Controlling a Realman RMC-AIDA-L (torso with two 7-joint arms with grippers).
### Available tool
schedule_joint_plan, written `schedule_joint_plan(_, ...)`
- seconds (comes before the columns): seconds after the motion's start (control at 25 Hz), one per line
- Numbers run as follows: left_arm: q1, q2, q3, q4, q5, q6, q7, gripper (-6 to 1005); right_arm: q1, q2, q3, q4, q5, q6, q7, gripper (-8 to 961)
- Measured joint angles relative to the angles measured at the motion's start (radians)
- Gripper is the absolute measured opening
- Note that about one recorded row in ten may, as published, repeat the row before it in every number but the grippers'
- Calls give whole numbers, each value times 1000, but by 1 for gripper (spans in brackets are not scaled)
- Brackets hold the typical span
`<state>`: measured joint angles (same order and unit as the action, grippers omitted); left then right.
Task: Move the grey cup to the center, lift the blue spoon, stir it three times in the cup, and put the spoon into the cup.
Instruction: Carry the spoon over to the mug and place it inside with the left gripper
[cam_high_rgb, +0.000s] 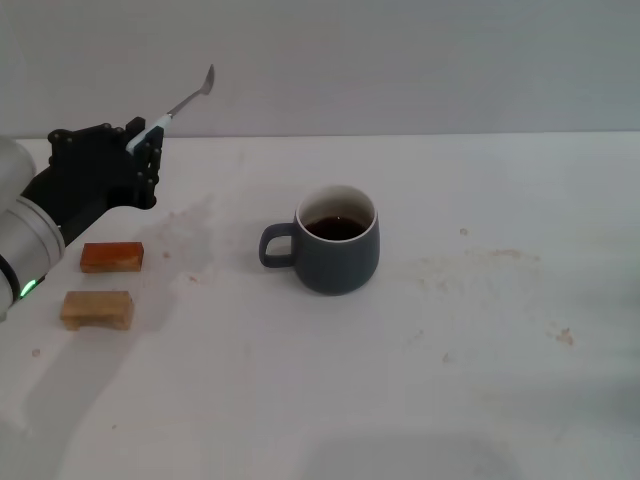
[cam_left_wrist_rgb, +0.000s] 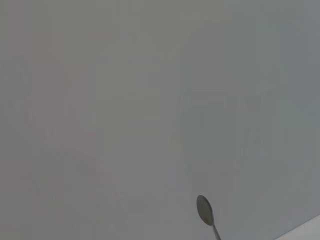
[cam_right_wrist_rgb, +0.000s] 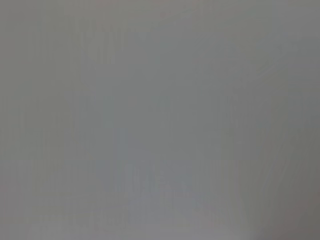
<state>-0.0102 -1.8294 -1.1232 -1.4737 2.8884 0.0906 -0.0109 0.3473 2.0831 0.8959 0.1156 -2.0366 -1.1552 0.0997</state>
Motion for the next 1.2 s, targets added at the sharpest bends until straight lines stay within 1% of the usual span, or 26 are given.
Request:
schedule_joint_plan(0.12,2,4,2,-26,0,-24,2,161,-1,0,0,-2,1,1,0,-2)
schedule_joint_plan(0.16,-2,8,1,-59,0,-72,12,161,0,0,0,-2,1,4,0,-2)
schedule_joint_plan(0.36,-10,4,0,-98,0,-136,67,162,1,0,0,-2,1,3,0,-2)
schedule_joint_plan(0.52,-15,4,3,-119,0,-152,79,164,-2,0,0,-2,1,2,0,-1)
schedule_joint_plan(0.84,-42,12,9,-138,-1,-164,83,166,-3,0,0,-4,1,1,0,-1)
schedule_joint_plan(0.92,-47,12,16,-152,-2,-189,103,166,-5,0,0,-5,1,1,0,-1)
schedule_joint_plan(0.96,-48,6,17,-168,-2,-230,128,167,-5,0,0,-5,1,1,0,-1)
schedule_joint_plan(1.0,-48,6,17,-168,-2,-230,128,167,-5,0,0,-5,1,1,0,-1)
schedule_joint_plan(1.04,-54,-6,14,-188,-3,-298,155,167,-7,0,0,-5,1,1,0,-1)
schedule_joint_plan(1.08,-54,-6,14,-188,-3,-298,155,168,-7,0,0,-5,1,1,0,-1)
schedule_joint_plan(1.12,-57,-13,11,-197,-5,-335,167,168,-7,0,0,-5,1,1,0,-1)
schedule_joint_plan(1.16,-61,-28,3,-211,-9,-384,191,168,-8,0,0,-5,1,1,0,-1)
schedule_joint_plan(1.2,-61,-28,3,-211,-9,-384,191,169,-8,0,0,-5,1,1,0,-1)
